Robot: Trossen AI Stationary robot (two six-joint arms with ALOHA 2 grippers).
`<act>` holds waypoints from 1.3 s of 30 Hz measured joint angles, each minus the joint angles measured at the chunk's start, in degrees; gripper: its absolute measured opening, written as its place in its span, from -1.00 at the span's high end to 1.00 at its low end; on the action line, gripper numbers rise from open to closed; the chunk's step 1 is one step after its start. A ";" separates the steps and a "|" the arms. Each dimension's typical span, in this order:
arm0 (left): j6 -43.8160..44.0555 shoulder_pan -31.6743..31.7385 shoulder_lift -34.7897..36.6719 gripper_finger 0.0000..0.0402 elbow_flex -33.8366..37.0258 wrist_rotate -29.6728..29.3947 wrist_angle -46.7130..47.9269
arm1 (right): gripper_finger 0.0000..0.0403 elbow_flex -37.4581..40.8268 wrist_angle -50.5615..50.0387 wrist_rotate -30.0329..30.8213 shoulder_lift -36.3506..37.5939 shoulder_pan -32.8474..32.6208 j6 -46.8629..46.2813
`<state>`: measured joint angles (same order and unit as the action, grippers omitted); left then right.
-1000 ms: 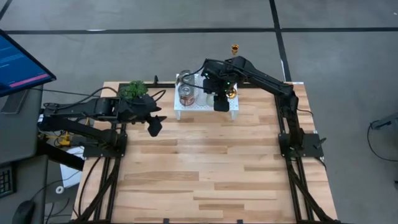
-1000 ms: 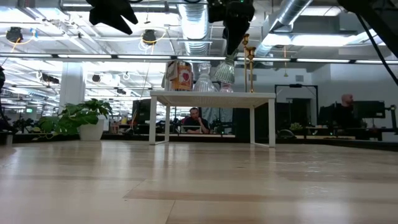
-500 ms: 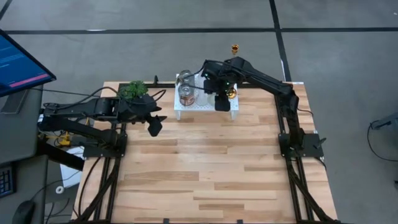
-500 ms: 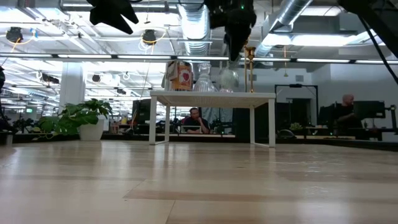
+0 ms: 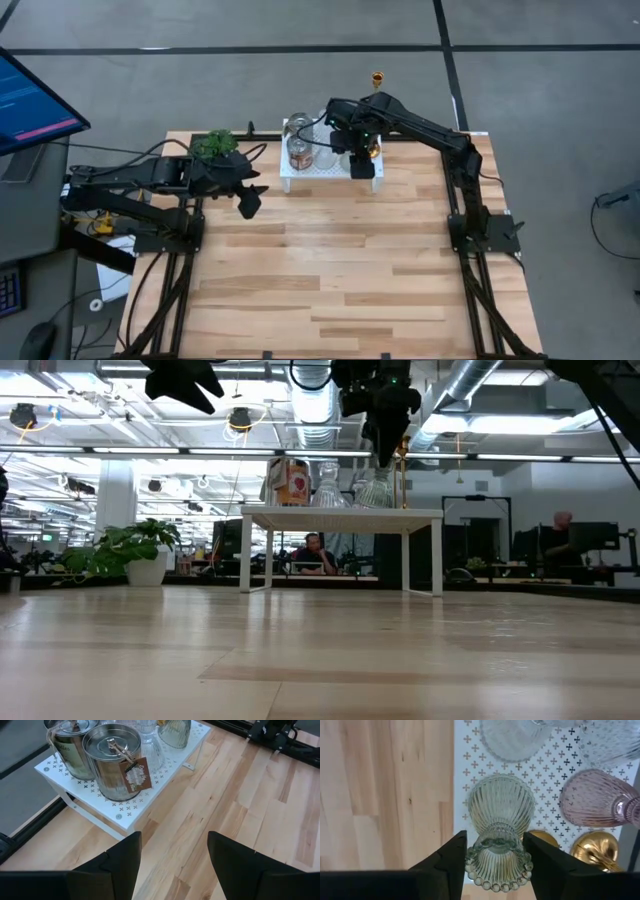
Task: Pick & Place candle stick holders
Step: Put the green candle holder on the shelf
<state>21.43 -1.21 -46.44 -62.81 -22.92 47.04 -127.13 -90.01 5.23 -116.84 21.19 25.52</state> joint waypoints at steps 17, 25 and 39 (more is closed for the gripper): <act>-0.15 0.00 0.00 -0.13 0.00 0.00 -0.85 | -0.20 0.04 1.93 3.60 -0.22 -0.07 0.50; -0.15 0.01 0.00 -0.13 0.00 0.00 -0.87 | -0.15 0.04 8.29 6.85 -0.22 -0.04 3.56; -0.91 0.00 0.00 -0.13 0.00 -1.14 -1.03 | -0.14 -6.74 13.75 8.10 1.92 -5.56 3.95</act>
<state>20.52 -1.21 -46.44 -62.81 -24.05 46.01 -133.87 -76.26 13.33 -114.92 15.63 29.47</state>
